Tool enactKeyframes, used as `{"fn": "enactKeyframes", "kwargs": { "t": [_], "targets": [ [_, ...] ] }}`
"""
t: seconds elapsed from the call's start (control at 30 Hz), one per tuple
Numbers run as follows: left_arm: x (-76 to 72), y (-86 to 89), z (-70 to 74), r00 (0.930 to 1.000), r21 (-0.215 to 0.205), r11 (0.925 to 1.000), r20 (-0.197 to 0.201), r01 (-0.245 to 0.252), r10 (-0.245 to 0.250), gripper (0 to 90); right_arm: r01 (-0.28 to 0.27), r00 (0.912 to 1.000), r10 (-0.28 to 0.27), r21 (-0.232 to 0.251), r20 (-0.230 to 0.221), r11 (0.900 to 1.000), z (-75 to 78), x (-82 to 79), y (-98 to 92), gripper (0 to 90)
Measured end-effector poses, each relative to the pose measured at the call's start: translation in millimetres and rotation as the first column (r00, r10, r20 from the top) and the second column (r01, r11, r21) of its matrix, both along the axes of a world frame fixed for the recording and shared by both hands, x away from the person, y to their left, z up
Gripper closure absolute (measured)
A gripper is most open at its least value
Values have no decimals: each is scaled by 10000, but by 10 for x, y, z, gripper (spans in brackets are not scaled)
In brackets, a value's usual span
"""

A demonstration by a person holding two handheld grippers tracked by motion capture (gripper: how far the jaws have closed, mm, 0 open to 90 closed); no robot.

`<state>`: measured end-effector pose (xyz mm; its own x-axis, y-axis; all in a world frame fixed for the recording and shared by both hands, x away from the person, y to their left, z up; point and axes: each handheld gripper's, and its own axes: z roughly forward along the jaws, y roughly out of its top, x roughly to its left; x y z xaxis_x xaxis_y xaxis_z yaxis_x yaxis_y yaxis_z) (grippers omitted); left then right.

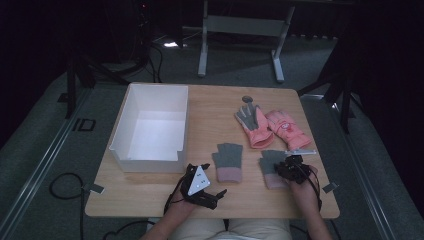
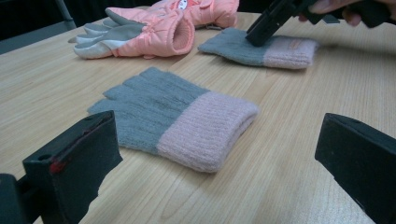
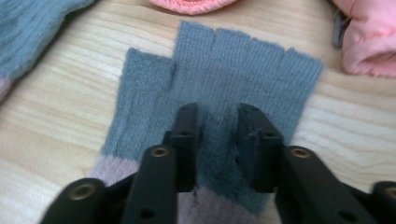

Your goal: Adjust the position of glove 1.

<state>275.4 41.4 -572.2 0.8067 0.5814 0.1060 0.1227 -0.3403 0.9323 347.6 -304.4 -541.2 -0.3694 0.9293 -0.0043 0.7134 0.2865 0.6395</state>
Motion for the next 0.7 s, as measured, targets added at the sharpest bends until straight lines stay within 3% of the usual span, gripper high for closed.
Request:
{"fn": "enactKeyframes", "kwargs": {
  "t": [0.07,0.17,0.33,0.4,0.7],
  "targets": [
    [1,1,0,10000,-10,10000,-6,-3,3,0,-146,9999,147,-93,81,9998,22,-3,-13,629],
    [-2,0,0,10000,14,10000,33,-3,3,0,-1090,9940,1092,-356,65,9934,110,-14,-89,616],
    [-1,-2,0,10000,-15,10000,11,-18,18,0,-2561,9666,2558,-359,-150,9660,186,24,-188,589],
    [1,-3,-1,10000,-35,10000,-27,-36,36,0,-2692,9631,2683,-606,-218,9612,184,39,-184,582],
    [-3,1,-1,10000,-25,10000,34,-21,21,0,-2473,9689,2467,-323,-206,9684,63,109,-161,595]
  ]
}}
